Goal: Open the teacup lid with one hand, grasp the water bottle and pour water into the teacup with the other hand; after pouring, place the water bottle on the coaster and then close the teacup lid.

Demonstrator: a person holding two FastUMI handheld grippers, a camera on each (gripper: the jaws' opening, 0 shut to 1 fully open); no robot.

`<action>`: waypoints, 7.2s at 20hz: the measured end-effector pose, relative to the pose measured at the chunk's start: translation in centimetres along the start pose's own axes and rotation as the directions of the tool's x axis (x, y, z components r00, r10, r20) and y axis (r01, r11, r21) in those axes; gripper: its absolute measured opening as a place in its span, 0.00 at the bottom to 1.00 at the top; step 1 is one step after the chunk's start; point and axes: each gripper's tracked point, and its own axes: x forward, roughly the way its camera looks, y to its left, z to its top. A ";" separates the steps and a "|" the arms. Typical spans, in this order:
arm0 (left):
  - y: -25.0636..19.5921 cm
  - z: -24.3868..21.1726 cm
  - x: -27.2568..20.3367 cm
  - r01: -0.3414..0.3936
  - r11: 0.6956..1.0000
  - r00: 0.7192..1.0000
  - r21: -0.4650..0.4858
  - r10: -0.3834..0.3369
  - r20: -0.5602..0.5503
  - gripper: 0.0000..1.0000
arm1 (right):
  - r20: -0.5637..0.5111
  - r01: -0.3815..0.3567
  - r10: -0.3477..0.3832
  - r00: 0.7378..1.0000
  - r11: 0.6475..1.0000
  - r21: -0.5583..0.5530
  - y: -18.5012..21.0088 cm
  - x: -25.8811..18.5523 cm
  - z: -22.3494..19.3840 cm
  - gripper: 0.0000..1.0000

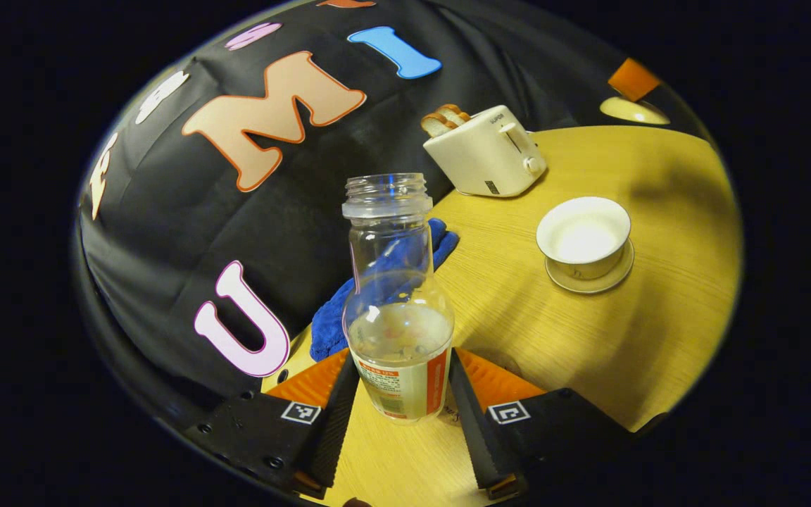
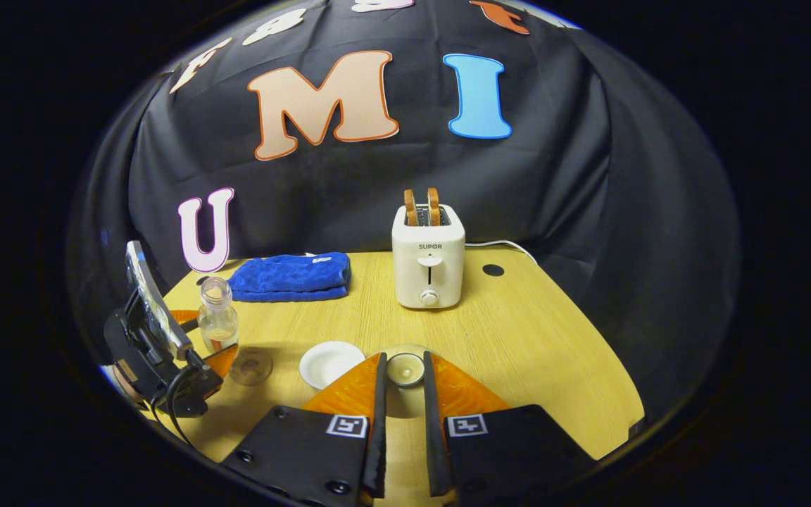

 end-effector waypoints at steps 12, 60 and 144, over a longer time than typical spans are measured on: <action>-1.8 -0.5 0.6 0.085 0.924 0.992 0.373 -0.042 -0.121 0.70 | 0.021 -0.029 0.028 0.999 0.998 0.049 -1.3 0.1 -0.8 0.27; 1.9 5.2 1.4 0.331 0.267 0.916 0.905 0.138 -0.376 0.68 | 0.016 -0.090 0.088 0.996 0.987 0.136 -4.2 -0.3 -4.2 0.25; -1.5 0.2 0.7 0.211 0.743 0.977 -0.636 -0.143 0.157 0.96 | -0.124 -0.132 0.123 0.985 0.989 -0.064 8.9 1.1 -2.7 0.27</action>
